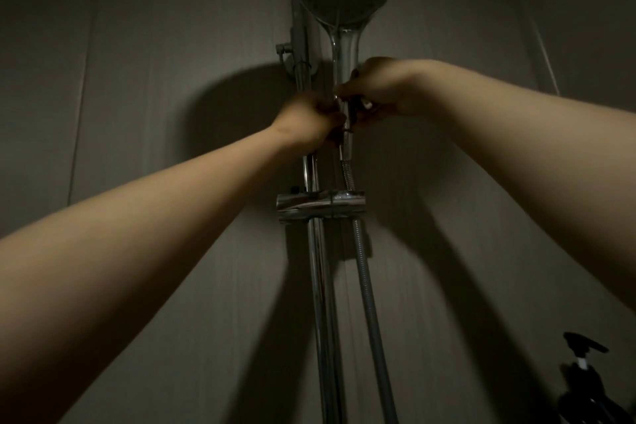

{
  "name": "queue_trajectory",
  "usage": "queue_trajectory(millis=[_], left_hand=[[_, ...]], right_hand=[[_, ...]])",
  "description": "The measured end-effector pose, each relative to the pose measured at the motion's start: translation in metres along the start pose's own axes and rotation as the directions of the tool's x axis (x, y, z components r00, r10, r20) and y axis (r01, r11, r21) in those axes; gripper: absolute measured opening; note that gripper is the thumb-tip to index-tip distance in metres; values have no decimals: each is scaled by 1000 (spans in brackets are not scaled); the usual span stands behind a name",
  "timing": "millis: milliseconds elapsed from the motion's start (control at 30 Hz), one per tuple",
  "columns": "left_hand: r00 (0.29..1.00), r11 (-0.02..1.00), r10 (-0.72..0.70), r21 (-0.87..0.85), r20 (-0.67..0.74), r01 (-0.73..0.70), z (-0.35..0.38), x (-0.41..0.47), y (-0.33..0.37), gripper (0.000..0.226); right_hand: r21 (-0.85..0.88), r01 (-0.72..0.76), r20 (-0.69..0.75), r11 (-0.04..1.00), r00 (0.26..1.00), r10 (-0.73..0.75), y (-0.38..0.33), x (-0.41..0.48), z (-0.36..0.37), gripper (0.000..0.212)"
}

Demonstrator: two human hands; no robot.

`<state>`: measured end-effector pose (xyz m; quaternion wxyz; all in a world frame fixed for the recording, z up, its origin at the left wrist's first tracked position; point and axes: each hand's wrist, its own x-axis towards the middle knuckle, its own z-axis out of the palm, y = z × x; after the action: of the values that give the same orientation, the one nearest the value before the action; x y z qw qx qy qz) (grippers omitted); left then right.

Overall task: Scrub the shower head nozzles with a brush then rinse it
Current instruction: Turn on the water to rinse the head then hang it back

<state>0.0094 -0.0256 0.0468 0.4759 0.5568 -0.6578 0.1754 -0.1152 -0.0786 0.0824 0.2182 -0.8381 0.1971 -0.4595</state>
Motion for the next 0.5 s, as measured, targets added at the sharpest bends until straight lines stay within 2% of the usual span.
queue_trajectory(millis=[500], left_hand=[[999,1000,-6,-13,33,6,-2,-7,-2,24]], right_hand=[[-19,-26,15,999,1000,27,-3,-8,8,13]])
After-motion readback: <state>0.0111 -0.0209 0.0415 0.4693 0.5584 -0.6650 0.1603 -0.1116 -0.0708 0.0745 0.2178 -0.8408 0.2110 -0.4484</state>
